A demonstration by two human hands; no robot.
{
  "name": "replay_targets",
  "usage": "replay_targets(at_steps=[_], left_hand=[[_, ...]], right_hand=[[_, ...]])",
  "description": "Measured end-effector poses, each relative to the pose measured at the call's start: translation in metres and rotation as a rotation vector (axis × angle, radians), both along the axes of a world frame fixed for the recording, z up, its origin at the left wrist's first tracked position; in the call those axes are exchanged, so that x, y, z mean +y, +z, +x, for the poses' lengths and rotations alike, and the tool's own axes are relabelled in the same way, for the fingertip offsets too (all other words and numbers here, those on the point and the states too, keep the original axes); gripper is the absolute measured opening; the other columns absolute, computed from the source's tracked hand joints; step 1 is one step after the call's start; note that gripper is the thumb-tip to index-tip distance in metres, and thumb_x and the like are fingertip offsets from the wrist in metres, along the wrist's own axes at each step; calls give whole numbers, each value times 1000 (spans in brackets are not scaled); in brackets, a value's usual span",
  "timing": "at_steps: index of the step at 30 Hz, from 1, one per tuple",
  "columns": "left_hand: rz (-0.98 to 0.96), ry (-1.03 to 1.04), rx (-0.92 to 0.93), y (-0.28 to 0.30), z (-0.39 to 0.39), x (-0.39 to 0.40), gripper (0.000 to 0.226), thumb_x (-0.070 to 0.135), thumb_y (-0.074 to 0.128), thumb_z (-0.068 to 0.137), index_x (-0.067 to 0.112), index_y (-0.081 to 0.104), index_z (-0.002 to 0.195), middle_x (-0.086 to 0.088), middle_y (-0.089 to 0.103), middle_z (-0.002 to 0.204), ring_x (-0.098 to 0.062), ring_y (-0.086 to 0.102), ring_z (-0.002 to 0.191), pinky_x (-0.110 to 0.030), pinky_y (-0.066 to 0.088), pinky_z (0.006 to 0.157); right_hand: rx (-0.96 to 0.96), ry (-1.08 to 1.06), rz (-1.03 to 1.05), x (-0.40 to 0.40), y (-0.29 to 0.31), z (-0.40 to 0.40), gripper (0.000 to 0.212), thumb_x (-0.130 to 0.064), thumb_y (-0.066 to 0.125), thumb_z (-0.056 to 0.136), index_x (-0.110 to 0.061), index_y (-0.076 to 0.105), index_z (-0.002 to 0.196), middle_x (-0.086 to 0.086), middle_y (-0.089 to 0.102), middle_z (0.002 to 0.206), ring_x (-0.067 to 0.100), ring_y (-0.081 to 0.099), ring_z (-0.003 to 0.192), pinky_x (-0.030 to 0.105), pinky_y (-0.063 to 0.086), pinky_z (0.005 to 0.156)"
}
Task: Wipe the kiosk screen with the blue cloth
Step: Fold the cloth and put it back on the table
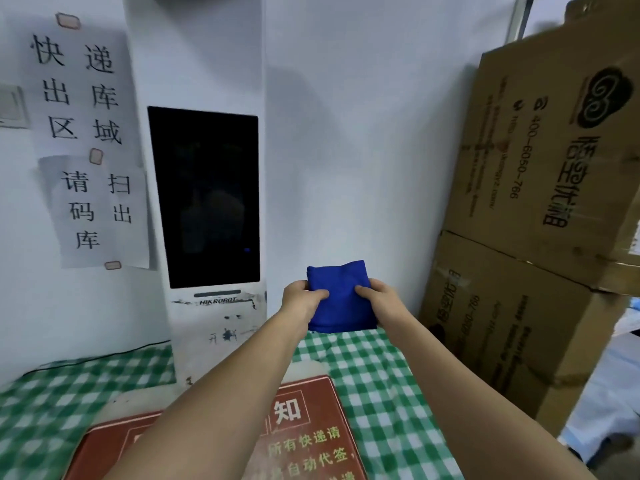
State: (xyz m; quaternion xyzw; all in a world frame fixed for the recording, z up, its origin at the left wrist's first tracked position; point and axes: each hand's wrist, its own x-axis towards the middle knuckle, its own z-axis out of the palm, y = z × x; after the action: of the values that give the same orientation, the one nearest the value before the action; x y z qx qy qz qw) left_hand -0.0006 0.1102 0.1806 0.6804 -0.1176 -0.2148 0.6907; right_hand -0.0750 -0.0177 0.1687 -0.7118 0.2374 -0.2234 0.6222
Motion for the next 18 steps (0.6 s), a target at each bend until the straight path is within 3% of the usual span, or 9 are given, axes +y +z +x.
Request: replay_targets(at_steps=[3, 7, 11, 13, 15, 17, 18], left_hand=[[49, 42, 1, -16, 1, -34, 12, 2, 63, 86, 9, 55, 92, -7, 61, 89, -28, 61, 83, -35, 54, 68], [158, 74, 18, -53, 4, -80, 26, 4, 65, 84, 8, 51, 106, -14, 62, 106, -35, 64, 97, -48, 55, 86], [219, 83, 59, -93, 6, -112, 67, -2, 61, 85, 13, 30, 143, -17, 53, 128, -36, 62, 105, -49, 55, 84], [257, 67, 78, -118, 8, -126, 70, -7, 57, 85, 17, 28, 144, -19, 52, 129, -33, 60, 98, -49, 56, 82], [328, 22, 90, -141, 7, -138, 58, -8, 52, 85, 17, 37, 135, -22, 55, 125, -28, 59, 87, -42, 57, 74], [439, -44, 54, -161, 5, -146, 44, -8, 47, 87, 14, 47, 125, -23, 56, 124, -24, 59, 76, -31, 50, 56], [473, -65, 38, -172, 6, -152, 40, -8, 45, 88, 11, 52, 122, -23, 56, 126, -28, 61, 81, -29, 47, 54]], right_hand=[[33, 17, -94, -37, -17, 7, 14, -17, 52, 96, -13, 63, 105, 6, 67, 108, 27, 62, 102, 40, 52, 91], [92, 26, -154, -88, -50, 12, 23, -18, 54, 96, -10, 60, 116, 3, 63, 108, 22, 60, 96, 30, 50, 83], [197, 22, -169, -124, -90, 17, 28, -14, 53, 96, -10, 57, 123, 4, 59, 111, 20, 56, 98, 30, 46, 84], [270, 24, -141, -140, -117, 19, 31, -11, 50, 96, -12, 54, 126, 11, 60, 119, 24, 58, 102, 32, 47, 82], [338, 32, -103, -154, -144, 19, 33, -8, 46, 97, -15, 50, 128, 15, 60, 117, 25, 58, 99, 29, 46, 73], [391, 30, -69, -164, -165, 18, 33, -3, 40, 96, -16, 45, 126, 12, 59, 99, 22, 57, 86, 26, 42, 63], [418, 27, -50, -169, -176, 19, 32, -1, 37, 96, -16, 43, 123, 8, 56, 88, 18, 54, 77, 26, 40, 58]])
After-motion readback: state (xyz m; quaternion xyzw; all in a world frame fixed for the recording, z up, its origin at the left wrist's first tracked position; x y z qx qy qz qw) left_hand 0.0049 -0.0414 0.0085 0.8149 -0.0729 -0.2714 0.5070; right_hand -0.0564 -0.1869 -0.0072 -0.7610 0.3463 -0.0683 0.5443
